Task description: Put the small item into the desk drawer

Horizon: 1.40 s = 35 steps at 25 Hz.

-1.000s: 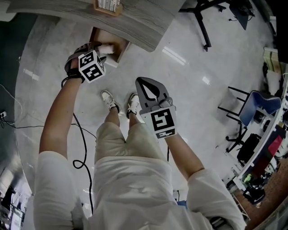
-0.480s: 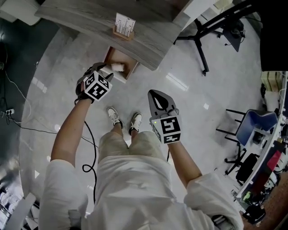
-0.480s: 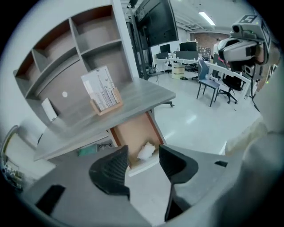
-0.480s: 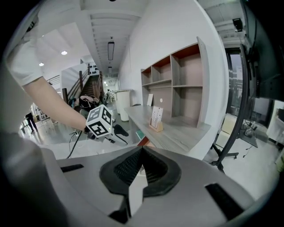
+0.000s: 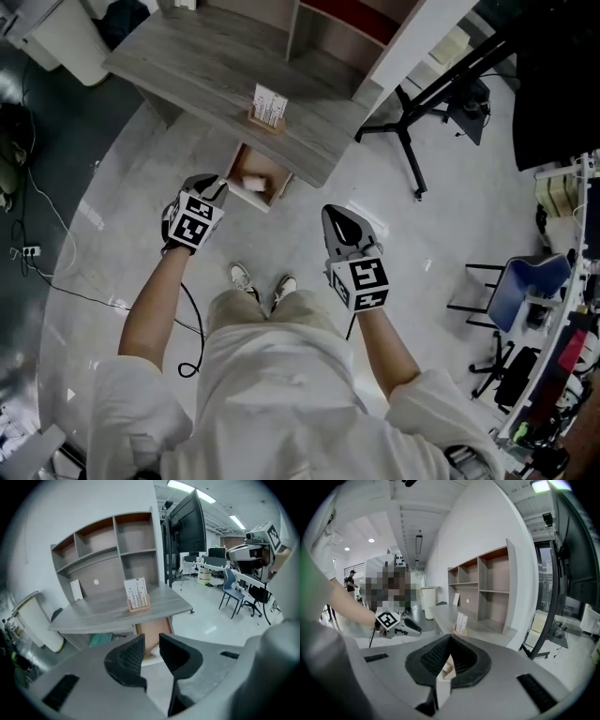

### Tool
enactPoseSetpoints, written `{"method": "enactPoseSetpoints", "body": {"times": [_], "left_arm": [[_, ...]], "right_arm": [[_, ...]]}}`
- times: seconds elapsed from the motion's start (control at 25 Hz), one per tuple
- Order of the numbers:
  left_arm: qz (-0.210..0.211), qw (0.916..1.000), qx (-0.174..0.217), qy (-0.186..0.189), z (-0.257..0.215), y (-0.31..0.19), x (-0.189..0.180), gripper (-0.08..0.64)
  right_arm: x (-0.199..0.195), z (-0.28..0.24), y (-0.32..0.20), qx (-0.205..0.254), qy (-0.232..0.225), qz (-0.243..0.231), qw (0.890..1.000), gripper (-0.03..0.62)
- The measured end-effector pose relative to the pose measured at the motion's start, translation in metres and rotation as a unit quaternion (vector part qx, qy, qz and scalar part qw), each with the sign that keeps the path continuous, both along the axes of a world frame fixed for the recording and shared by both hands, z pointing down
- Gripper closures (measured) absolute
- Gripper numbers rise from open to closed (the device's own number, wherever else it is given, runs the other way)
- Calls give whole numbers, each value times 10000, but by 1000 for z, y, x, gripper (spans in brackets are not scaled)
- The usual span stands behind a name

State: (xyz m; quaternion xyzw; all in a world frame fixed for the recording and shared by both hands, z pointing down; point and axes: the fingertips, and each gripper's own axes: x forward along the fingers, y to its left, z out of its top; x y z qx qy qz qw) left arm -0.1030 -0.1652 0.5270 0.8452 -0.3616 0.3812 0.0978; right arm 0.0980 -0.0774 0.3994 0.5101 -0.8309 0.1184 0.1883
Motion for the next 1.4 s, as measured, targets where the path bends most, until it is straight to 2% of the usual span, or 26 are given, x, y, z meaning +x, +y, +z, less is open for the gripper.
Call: {"method": "enactPoseSetpoints", "body": {"times": [0.24, 0.48, 0.68, 0.8, 1.2, 1.4], "left_arm": [[-228, 9980, 453, 366, -56, -9, -5, 544], [-613, 9901, 939, 846, -115, -12, -20, 554], [-1073, 9738, 1371, 1465, -171, -12, -41, 554], [-1206, 9632, 1662, 1735, -199, -8, -55, 554], [-1506, 9323, 2512, 2124, -266, 4, -98, 554], [-1591, 9208, 2814, 2183, -291, 21, -113, 554]], "right_arm": [[-6, -32, -12, 72, -238, 36, 9997, 595], [-13, -73, -25, 308, -467, -101, 9984, 595], [-19, -107, -37, 588, -574, -204, 9964, 595], [-17, -121, -43, 705, -604, -143, 9956, 595], [18, -144, -45, 940, -520, 361, 9936, 595], [29, -153, -41, 1026, -559, 591, 9914, 595]]}}
